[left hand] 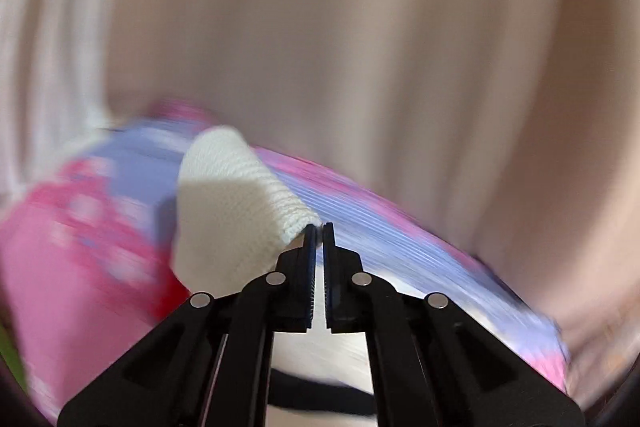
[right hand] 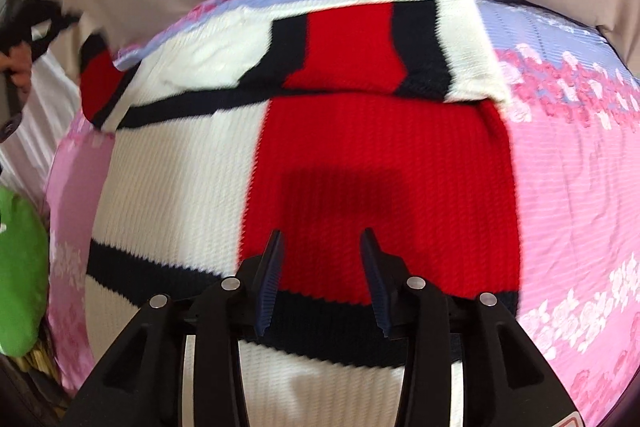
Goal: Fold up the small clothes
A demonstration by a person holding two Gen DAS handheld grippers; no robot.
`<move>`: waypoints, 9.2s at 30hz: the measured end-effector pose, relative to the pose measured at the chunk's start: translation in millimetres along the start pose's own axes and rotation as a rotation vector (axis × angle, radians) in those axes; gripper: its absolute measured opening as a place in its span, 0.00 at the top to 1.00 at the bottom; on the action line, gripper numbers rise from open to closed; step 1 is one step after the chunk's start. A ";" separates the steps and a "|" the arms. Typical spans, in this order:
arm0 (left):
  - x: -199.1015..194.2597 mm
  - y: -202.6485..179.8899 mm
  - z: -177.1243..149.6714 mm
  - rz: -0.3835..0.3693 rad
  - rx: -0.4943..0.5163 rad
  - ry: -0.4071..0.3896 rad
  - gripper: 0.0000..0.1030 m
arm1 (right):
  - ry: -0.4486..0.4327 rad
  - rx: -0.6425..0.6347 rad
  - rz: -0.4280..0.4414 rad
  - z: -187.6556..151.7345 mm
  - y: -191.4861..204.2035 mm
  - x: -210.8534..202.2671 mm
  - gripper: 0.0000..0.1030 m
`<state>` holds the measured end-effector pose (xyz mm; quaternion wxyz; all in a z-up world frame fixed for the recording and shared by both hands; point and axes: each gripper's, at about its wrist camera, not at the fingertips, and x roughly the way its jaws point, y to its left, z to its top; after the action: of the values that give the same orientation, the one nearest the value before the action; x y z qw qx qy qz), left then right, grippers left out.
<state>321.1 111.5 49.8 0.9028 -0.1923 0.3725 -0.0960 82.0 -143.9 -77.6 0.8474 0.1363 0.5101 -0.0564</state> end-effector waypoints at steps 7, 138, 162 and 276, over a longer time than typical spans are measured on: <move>76.6 -114.8 -164.4 -0.162 -0.043 0.403 0.78 | -0.046 0.089 -0.043 6.8 -61.8 -10.1 0.59; 47.1 44.6 -147.0 0.414 -0.075 0.182 0.76 | -0.092 0.279 0.113 134.0 -115.5 62.6 0.59; -14.9 12.9 -187.6 0.453 0.083 0.235 0.74 | -0.094 0.240 0.036 -19.3 -141.9 -50.3 0.69; -237.1 58.1 -350.0 0.019 0.123 0.788 0.91 | 0.368 -0.038 0.146 -237.0 -136.6 -136.9 0.95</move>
<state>-92.4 142.8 -50.8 0.7013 -0.0830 0.6858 -0.1761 -216.1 -212.1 -85.8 0.7440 0.1649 0.6462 0.0406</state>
